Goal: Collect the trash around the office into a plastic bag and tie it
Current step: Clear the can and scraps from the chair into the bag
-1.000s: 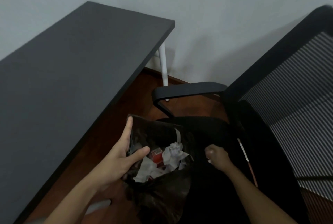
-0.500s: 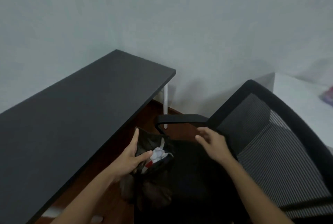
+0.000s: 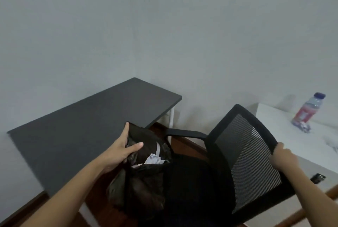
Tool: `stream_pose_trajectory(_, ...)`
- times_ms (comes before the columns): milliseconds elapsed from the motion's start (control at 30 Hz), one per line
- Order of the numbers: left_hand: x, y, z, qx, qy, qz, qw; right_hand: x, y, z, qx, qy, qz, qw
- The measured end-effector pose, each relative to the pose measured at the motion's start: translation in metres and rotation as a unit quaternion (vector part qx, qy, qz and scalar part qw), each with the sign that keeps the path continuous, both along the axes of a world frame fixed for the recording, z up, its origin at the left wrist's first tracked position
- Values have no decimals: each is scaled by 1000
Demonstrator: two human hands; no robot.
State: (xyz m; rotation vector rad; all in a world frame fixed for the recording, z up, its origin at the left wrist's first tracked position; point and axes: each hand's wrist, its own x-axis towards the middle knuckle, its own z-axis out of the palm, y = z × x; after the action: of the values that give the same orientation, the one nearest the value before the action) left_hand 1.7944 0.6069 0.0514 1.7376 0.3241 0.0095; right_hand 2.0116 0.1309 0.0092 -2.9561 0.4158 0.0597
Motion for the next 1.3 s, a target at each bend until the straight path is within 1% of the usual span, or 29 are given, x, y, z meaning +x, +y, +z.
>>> stream_pose_trajectory(100,-31,8,1,-20,2,1,1000,-11,12,5,30,21,-4,999)
stream_pose_trajectory(200,-58,17,8,-9,13,5,1000,-20,28,-2,71,32,9,997)
stream_pose_trajectory(300,-75,26,6,14,41,12,999,-42,62,1,152,27,2,988)
stream_pose_trajectory(367,-83,22,7,33,40,16,999,-55,88,3,210,8,-4,978)
stream_pose_trajectory(467,-96,22,6,56,40,38,997,-65,128,6,294,9,-22,956)
stream_pose_trajectory(600,-114,27,1,52,59,76,994,-74,183,10,342,31,-28,939)
stream_pose_trajectory(667,-126,29,0,60,74,94,991,-78,209,12,388,34,-32,921)
stream_pose_trajectory(800,-142,30,-1,59,76,104,990,-73,252,1,429,56,37,901)
stream_pose_trajectory(833,-144,28,-1,54,72,110,990,-71,262,0,444,72,44,892)
stream_pose_trajectory(933,-148,24,-3,38,70,128,989,-70,287,3,519,141,-3,843)
stream_pose_trajectory(967,-149,22,-2,38,67,128,989,-74,292,4,526,161,-4,835)
stream_pose_trajectory(1067,-152,16,5,27,49,116,992,-102,302,16,517,210,75,826)
stream_pose_trajectory(1133,-149,5,10,24,45,86,995,-130,302,5,518,241,130,810)
stream_pose_trajectory(1167,-146,-1,12,30,51,67,996,-148,300,-6,503,274,151,806)
stream_pose_trajectory(1233,-141,-11,17,47,56,36,997,-179,295,-37,484,344,164,788)
stream_pose_trajectory(1300,-135,-25,24,70,48,-6,996,-206,293,-58,470,393,157,774)
